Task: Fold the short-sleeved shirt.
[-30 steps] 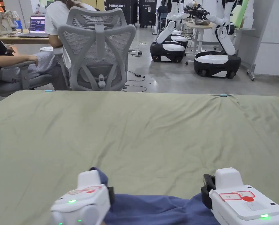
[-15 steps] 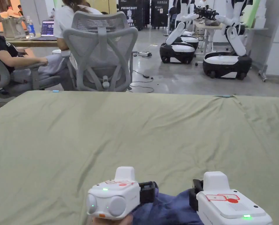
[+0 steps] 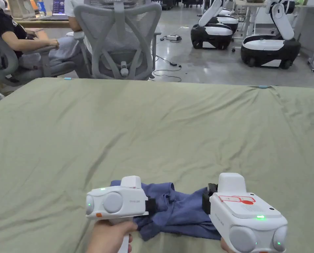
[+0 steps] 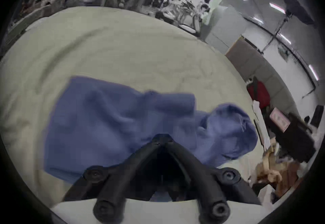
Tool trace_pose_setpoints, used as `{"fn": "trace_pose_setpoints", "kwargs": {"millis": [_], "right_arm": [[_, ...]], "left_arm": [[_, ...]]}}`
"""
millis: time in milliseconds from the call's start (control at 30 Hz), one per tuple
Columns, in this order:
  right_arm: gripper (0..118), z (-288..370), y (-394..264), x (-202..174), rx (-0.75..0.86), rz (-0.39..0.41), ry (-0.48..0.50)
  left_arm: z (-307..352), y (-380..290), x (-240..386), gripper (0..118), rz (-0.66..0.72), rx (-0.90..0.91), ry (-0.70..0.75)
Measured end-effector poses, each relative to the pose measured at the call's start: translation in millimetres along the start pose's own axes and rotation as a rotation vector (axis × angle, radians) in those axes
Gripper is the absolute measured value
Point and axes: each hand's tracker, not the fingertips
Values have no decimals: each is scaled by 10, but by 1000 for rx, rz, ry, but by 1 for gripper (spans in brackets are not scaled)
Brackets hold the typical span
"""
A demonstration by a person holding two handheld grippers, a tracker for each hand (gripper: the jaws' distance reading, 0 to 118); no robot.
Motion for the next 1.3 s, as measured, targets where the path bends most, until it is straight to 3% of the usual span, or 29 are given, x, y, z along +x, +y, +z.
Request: {"fn": "trace_pose_setpoints", "kwargs": {"millis": [67,200,267,400,533,667,700,733,767,800,833,900,1000,1067,1133,1233,1267,1300], "right_arm": [[0,30,-10,59,0,-9,-6],[0,89,-38,151,1,-10,-22],[0,104,-60,158,-5,-5,-25],[0,123,-88,90,-18,15,-11],[0,122,-117,-35,-22,30,-4],[0,91,-140,-134,-27,16,9],[0,93,-143,-150,-28,17,10],[0,102,-147,-167,-30,18,11],[0,111,-152,-178,-29,21,8],[0,125,-159,-181,-29,23,3],[0,129,-162,-180,-29,22,1],[0,127,-171,-176,-35,17,-8],[0,117,-187,-168,-44,14,-25],[0,118,-187,-164,-47,11,-35],[0,120,-179,-167,-50,18,-46],[0,131,-157,-154,-50,19,-64],[0,136,-151,-150,-48,19,-71],[0,139,-146,-146,-48,18,-78]], "left_arm": [[-179,-59,105,0,13,-37,-70],[-228,-87,187,0,-35,-15,-7],[-27,-47,152,0,11,59,-6],[543,73,50,0,-51,201,17],[892,83,-303,0,1,240,98],[964,1,-544,0,52,241,48],[991,-25,-607,9,74,263,41],[1013,-57,-718,32,113,285,27],[985,-90,-819,75,151,286,23],[963,-129,-936,101,180,276,15],[955,-172,-1041,113,216,277,-12],[892,-234,-1295,103,340,267,-85],[741,-326,-1602,103,522,256,-137],[572,-380,-1714,102,634,220,-287],[428,-366,-1728,102,677,233,-439],[180,-260,-1665,99,696,225,-493],[122,-224,-1643,81,705,221,-491],[62,-189,-1597,51,713,218,-484]]}}
